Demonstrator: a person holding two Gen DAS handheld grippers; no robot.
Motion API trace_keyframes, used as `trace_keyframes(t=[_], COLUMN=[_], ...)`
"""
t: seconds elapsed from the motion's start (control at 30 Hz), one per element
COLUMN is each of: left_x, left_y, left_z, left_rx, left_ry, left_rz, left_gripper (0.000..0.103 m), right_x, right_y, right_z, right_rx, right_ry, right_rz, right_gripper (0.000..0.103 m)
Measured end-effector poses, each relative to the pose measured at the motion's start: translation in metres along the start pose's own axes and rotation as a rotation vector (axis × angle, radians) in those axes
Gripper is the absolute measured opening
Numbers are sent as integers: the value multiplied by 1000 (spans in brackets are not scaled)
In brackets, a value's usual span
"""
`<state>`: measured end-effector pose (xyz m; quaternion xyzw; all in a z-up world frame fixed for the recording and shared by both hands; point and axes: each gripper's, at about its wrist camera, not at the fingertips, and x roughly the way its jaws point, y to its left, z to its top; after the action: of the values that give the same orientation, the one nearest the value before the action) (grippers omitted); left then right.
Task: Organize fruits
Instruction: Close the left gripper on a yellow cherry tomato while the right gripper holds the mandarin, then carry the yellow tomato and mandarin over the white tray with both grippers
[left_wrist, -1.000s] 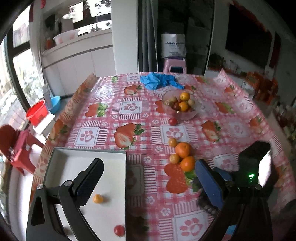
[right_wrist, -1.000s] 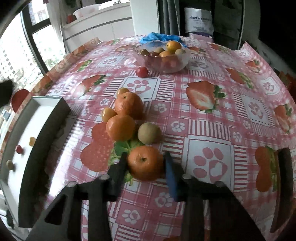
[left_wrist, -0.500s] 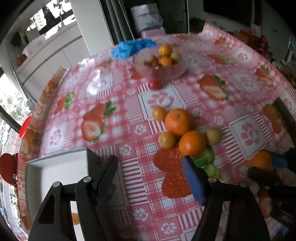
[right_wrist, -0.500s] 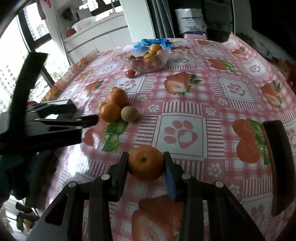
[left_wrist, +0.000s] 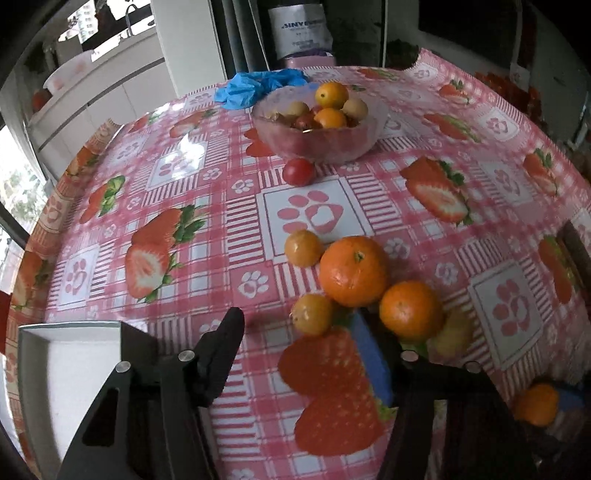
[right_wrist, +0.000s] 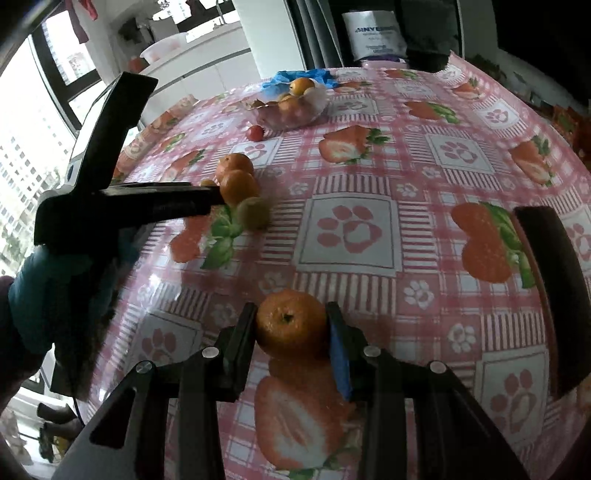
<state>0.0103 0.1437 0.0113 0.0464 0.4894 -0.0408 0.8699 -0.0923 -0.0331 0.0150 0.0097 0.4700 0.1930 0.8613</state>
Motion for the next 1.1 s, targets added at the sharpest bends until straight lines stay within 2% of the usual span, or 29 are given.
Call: trace_keyframes(t=[0.13,0.3,0.47,0.63,0.8,1.1], left_x=[1,-5,-29,-56,-73,-83], left_y=[-5,-8,-13,-16,-18,-14], left_z=[3,-7,-46,-91,-122,-138], left_rx=[-13,-37,-35,-78,-101,-132], left_ry=[-2,-8,-19,-22,-33,-33], left_rz=[-49,-42,-42,-45,-43,-72], left_gripper=[24,24,24,24,24,24], right_x=[-3,-9,-16,-22,-28,-34], right_y=[-2,-4,-6,1,6,10], right_z=[-3,-10,-19,-29,-39,-45], right_rx=[10,19,27,8,-2,7], right_ry=[-1,-1,-9,-4,0,11], right_rz=[-4,-12,-19,-28,-38,-46], right_gripper=[40,40,40,40,40,40])
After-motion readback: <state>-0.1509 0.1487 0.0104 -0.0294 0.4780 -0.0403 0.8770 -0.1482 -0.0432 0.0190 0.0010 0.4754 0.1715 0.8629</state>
